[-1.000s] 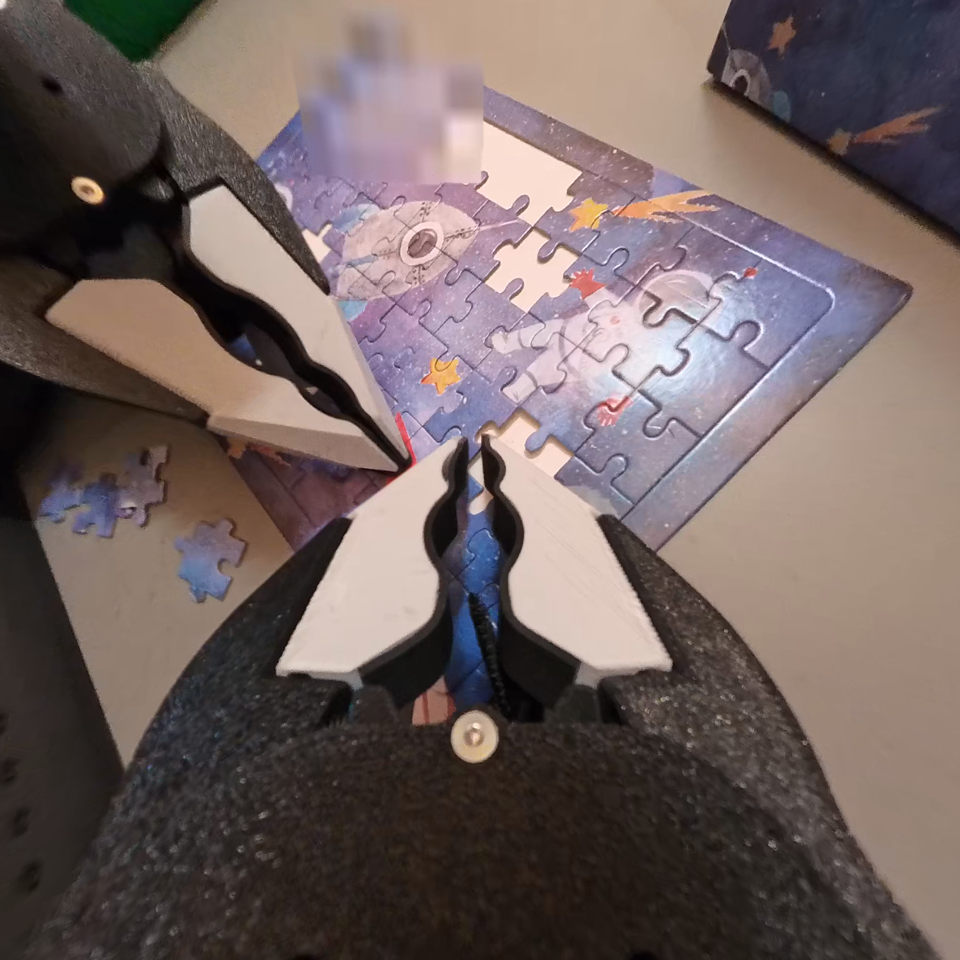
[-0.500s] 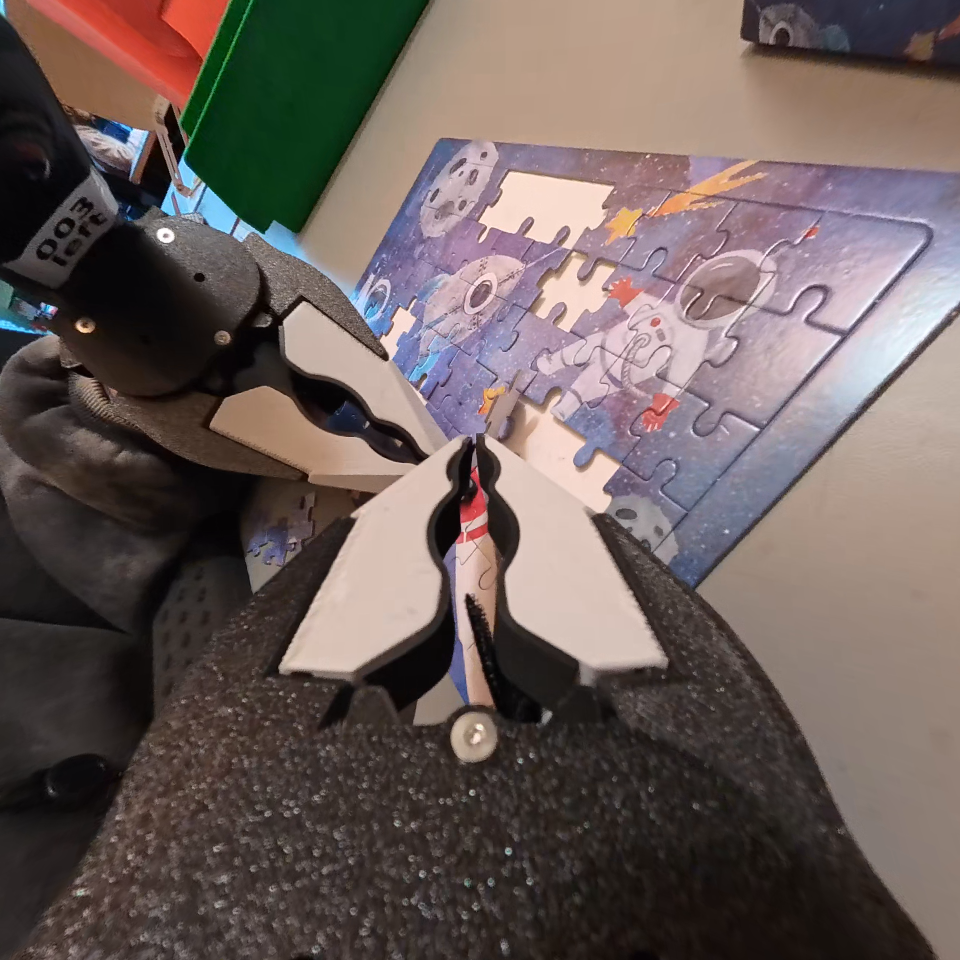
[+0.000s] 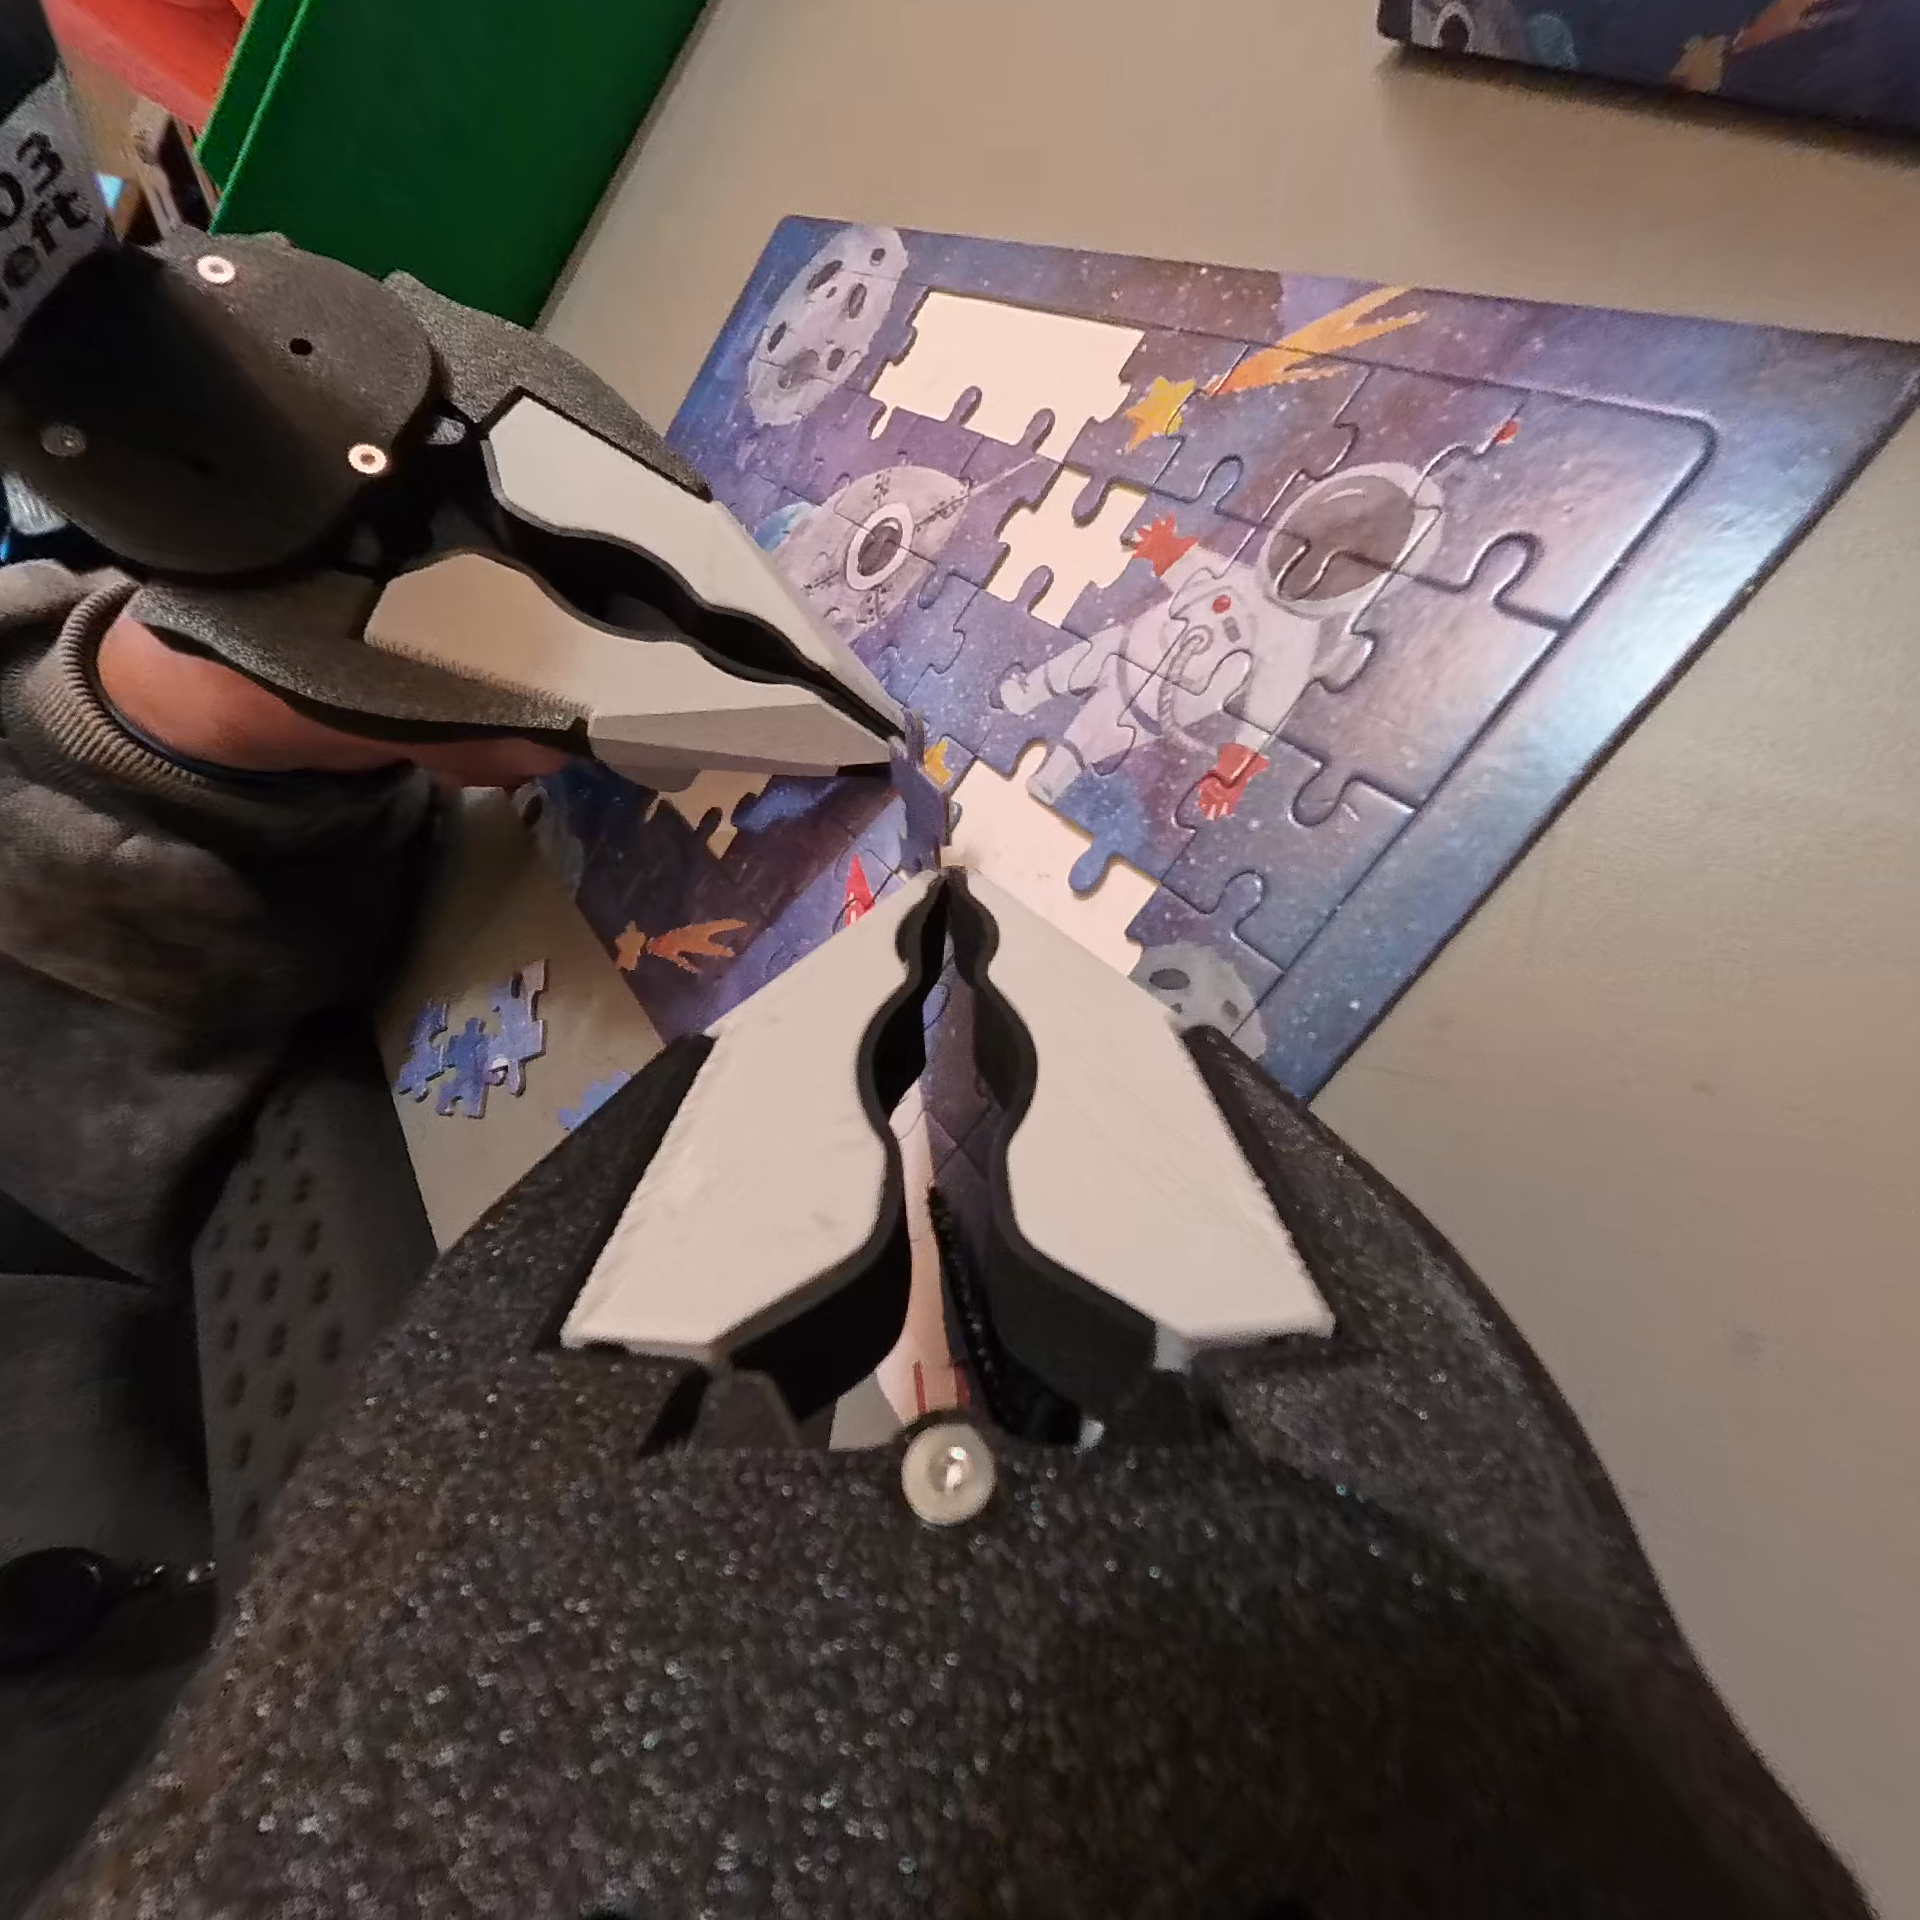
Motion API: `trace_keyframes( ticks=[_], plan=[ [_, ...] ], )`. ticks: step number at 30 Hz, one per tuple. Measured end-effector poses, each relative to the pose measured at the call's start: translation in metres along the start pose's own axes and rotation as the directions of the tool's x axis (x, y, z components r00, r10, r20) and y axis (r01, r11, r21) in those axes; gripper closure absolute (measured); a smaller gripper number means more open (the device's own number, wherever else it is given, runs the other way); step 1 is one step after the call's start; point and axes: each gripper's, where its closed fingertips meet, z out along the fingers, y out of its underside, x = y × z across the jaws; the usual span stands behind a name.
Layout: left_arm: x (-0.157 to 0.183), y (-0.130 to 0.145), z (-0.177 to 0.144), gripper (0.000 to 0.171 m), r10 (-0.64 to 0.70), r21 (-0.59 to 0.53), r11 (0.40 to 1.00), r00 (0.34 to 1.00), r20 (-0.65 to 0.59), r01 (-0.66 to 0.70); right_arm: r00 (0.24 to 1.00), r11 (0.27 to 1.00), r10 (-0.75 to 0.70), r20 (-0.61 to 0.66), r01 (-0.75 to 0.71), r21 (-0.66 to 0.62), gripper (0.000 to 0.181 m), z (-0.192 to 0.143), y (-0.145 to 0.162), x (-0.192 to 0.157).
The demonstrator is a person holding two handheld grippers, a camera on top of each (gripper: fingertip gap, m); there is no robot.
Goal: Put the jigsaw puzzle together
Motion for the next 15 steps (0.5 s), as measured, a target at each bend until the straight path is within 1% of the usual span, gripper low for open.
trace_keyframes(
  ticks=[3, 5, 6, 8, 9, 10, 12, 13, 14, 15],
  plan=[
    [0.0, 0.0, 0.0, 0.171, 0.002, 0.0, 1.0, 1.0, 0.0, -0.002, 1.0, 1.0, -0.004, 0.003, 0.003, 0.024, 0.181, -0.006, -0.004, -0.001],
    [0.0, 0.0, 0.0, 0.171, 0.006, 0.001, 1.0, 1.0, -0.001, -0.006, 1.0, 0.996, -0.008, 0.01, 0.007, 0.089, 0.181, -0.022, -0.011, -0.004],
    [0.002, -0.002, -0.002, 0.171, 0.006, 0.009, 1.0, 1.0, -0.016, -0.006, 1.0, 0.992, 0.005, -0.004, -0.004, 0.129, 0.181, -0.033, -0.015, -0.001],
    [0.014, -0.008, -0.01, 0.171, 0.012, 0.047, 0.999, 0.994, -0.107, -0.007, 0.998, 0.987, 0.026, -0.051, -0.018, 0.163, 0.181, -0.059, -0.013, 0.011],
    [0.019, -0.011, -0.015, 0.171, 0.016, 0.06, 0.998, 0.99, -0.137, -0.008, 0.994, 0.988, 0.033, -0.107, -0.016, 0.156, 0.181, -0.072, -0.006, 0.024],
    [0.019, -0.011, -0.018, 0.171, 0.026, 0.058, 0.998, 0.99, -0.137, -0.018, 0.985, 0.988, 0.045, -0.166, -0.019, 0.154, 0.181, -0.085, 0.001, 0.038],
    [0.015, -0.002, -0.012, 0.171, 0.046, 0.013, 0.999, 0.994, -0.097, -0.045, 0.974, 0.991, 0.069, -0.217, -0.041, 0.128, 0.181, -0.104, 0.015, 0.056],
    [0.014, 0.004, -0.005, 0.171, 0.047, -0.014, 0.999, 0.995, -0.09, -0.049, 0.968, 0.992, 0.065, -0.244, -0.037, 0.12, 0.181, -0.109, 0.019, 0.062],
    [0.015, 0.006, 0.0, 0.171, 0.044, -0.016, 0.999, 0.995, -0.094, -0.046, 0.961, 0.994, 0.044, -0.273, -0.014, 0.11, 0.181, -0.111, 0.02, 0.066],
    [0.014, 0.006, 0.0, 0.171, 0.026, -0.027, 0.999, 0.995, -0.094, -0.028, 0.96, 0.996, 0.013, -0.278, 0.012, 0.088, 0.181, -0.107, 0.02, 0.063]
  ],
)
